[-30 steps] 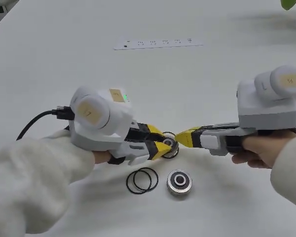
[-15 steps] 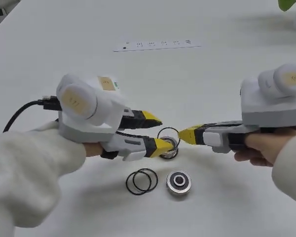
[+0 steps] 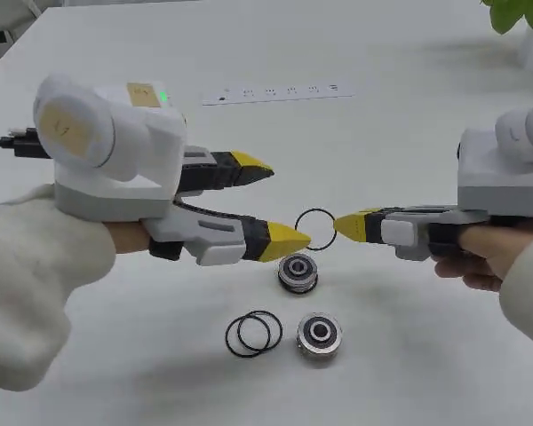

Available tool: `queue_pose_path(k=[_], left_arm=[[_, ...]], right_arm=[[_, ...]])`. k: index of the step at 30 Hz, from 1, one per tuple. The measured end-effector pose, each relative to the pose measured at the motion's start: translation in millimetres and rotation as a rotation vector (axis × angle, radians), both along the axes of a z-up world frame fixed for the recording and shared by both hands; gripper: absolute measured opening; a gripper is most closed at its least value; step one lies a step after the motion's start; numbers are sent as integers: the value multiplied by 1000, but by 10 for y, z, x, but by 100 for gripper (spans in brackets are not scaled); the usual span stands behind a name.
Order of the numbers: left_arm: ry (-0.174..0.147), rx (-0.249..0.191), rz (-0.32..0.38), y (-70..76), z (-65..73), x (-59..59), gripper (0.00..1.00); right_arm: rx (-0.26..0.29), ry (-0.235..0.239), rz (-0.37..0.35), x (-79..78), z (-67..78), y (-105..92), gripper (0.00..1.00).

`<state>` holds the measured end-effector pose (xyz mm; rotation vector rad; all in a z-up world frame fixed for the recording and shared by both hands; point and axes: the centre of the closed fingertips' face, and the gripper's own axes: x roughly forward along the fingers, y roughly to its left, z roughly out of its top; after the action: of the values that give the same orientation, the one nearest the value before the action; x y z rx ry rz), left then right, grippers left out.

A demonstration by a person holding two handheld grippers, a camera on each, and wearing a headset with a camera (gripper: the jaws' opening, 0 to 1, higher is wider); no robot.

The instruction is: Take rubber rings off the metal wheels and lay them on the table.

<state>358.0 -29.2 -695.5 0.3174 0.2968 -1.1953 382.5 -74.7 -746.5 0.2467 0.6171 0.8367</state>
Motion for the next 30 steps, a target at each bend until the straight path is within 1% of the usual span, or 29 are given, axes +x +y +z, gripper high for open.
queue_pose_path(k=[3, 8, 13, 18, 22, 25, 30], left_arm=[[-1, -5, 8, 52, 43, -29, 59], [-4, -1, 28, 166, 80, -78, 63], [-8, -12, 49, 274, 137, -129, 67], [-13, -28, 74, 373, 191, -151, 69], [-25, -19, 89, 452, 191, -167, 75], [-27, -14, 94, 503, 195, -185, 76], [-30, -30, 104, 571, 240, -207, 79]], right_arm=[[12, -11, -5, 9, 69, -2, 0], [31, -22, -12, 13, 164, -2, 0], [55, -27, -15, 11, 251, 19, 0], [70, -35, -4, -14, 320, 71, 0], [85, -48, 9, -44, 404, 129, 0], [90, -59, 18, -62, 456, 164, 0], [103, -75, 31, -100, 541, 215, 0]])
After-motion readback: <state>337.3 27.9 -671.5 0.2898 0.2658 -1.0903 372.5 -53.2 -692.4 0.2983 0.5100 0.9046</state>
